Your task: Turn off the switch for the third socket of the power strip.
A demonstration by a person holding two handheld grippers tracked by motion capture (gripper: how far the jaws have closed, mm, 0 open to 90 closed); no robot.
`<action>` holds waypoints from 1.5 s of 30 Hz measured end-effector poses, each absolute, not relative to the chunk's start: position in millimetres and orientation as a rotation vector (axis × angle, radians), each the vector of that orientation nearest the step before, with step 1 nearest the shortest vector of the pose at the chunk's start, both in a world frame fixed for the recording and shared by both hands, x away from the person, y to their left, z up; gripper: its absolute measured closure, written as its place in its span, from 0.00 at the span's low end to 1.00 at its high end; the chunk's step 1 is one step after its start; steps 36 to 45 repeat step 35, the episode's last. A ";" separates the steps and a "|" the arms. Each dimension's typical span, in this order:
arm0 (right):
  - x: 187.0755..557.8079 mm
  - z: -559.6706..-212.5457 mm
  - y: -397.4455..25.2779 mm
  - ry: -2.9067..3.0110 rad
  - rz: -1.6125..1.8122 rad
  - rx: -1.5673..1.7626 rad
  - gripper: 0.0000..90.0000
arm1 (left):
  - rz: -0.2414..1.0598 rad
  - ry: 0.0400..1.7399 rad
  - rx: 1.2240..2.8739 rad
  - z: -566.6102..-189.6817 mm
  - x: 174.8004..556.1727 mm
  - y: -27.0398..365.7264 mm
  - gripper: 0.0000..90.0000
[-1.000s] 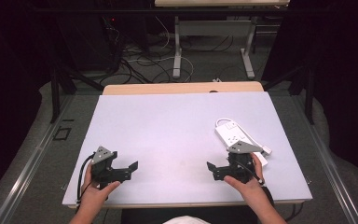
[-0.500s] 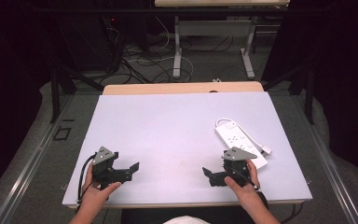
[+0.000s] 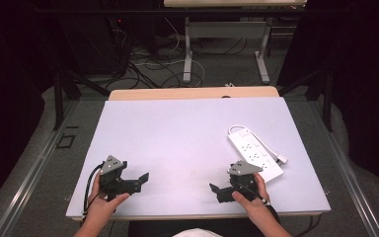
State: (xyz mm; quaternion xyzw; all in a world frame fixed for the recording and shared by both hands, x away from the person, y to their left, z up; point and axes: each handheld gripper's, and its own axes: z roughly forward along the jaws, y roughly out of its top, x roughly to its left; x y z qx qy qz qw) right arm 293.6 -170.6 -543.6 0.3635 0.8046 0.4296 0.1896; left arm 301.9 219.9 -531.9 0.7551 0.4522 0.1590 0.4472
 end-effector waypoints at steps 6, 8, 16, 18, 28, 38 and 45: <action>292.8 -549.2 -166.1 2.293 1.187 1.028 0.00 | 0.389 1.117 1.873 -532.4 301.5 218.7 0.03; 293.5 -552.2 -164.4 2.297 1.187 1.010 0.00 | 0.387 1.114 1.873 -532.5 301.5 218.2 0.03; 292.1 -555.1 -159.8 2.324 1.169 1.007 0.00 | 0.387 1.111 1.880 -532.8 301.8 218.0 0.03; 293.1 -556.0 -160.7 2.332 1.169 1.010 0.00 | 0.388 1.110 1.883 -532.8 301.8 217.9 0.03; 296.4 -557.2 -164.0 2.330 1.163 1.032 0.00 | 0.390 1.106 1.887 -532.7 301.9 218.0 0.03; 296.8 -557.6 -164.1 2.328 1.162 1.032 0.00 | 0.394 1.101 1.894 -532.5 302.0 218.5 0.03; 296.8 -557.6 -164.1 2.328 1.162 1.032 0.00 | 0.394 1.101 1.894 -532.5 302.0 218.5 0.03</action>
